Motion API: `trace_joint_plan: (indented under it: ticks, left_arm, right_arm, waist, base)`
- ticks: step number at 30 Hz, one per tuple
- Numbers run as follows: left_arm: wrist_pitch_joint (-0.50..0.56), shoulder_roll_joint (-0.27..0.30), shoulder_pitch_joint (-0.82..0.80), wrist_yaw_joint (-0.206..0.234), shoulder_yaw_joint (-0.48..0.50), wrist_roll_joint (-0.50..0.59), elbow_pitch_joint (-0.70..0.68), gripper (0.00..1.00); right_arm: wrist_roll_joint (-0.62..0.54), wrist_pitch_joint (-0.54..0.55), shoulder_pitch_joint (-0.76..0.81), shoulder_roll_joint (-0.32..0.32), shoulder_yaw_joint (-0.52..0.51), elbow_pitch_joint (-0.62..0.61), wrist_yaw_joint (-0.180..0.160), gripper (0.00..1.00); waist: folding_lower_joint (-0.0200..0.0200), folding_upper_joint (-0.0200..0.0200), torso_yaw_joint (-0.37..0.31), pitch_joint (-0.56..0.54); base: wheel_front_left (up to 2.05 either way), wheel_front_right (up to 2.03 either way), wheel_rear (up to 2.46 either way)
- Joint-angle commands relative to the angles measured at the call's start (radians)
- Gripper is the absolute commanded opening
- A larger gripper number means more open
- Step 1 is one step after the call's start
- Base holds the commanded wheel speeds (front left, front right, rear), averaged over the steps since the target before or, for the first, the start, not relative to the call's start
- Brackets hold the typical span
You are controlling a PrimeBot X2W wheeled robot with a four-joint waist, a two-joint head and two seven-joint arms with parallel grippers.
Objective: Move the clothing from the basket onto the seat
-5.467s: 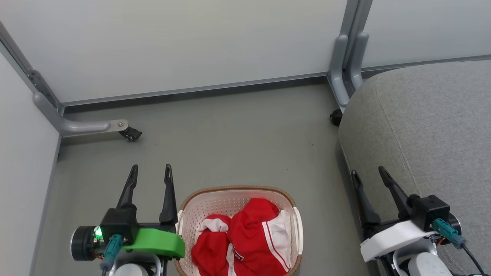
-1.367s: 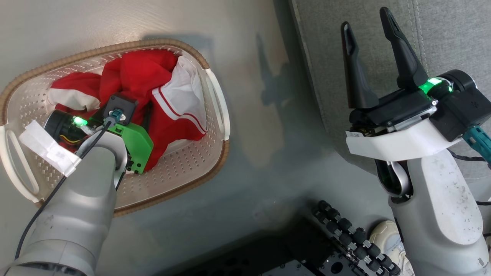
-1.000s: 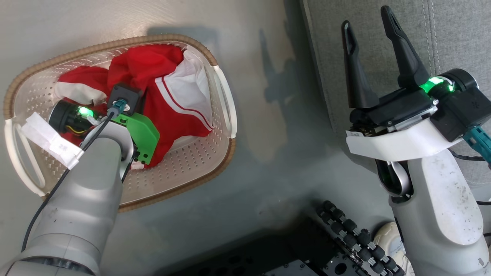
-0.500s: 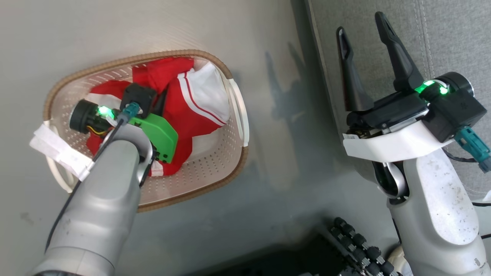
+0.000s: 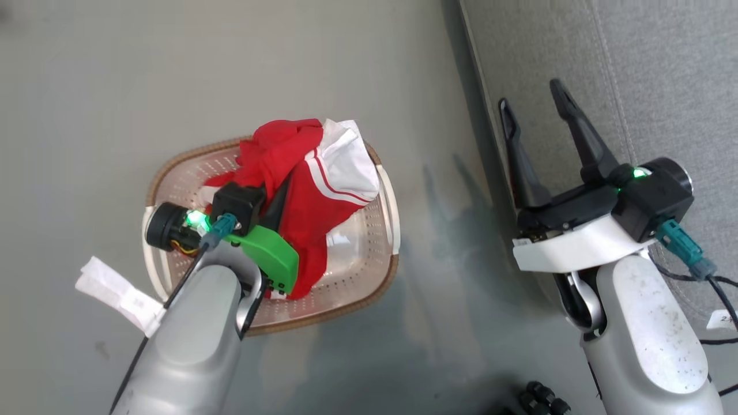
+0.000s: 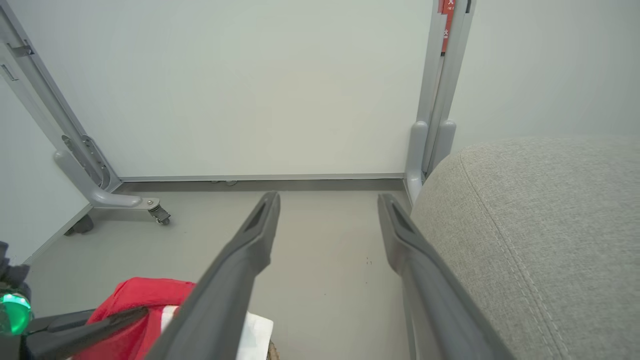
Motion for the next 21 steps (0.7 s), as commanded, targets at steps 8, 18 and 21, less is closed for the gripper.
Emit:
trace_joint_plan:
  ticks: [8, 18, 21]
  left_arm:
    - [0.0, -0.011, 0.131, -0.004, 0.042, -0.009, -0.182, 0.0]
    - [0.0, -0.014, 0.207, -0.004, 0.092, 0.01, -0.401, 0.0]
    - [0.0, -0.014, 0.208, -0.004, 0.092, 0.013, -0.457, 0.0]
  right_arm:
    - [-0.014, -0.002, 0.089, -0.004, -0.014, 0.033, 0.0, 1.0]
    - [-0.009, -0.002, 0.168, -0.004, -0.008, 0.05, 0.0, 1.0]
    - [-0.004, -0.002, 0.185, -0.004, -0.004, 0.05, 0.0, 1.0]
  waist:
    - [-0.0001, 0.0, 0.099, -0.218]
    - [-0.0001, 0.0, 0.113, -0.353]
    - [-0.0001, 0.0, 0.114, -0.384]
  base:
    - [0.0, 0.0, 0.0]
    - [0.0, 0.0, 0.0]
    - [0.0, 0.0, 0.0]
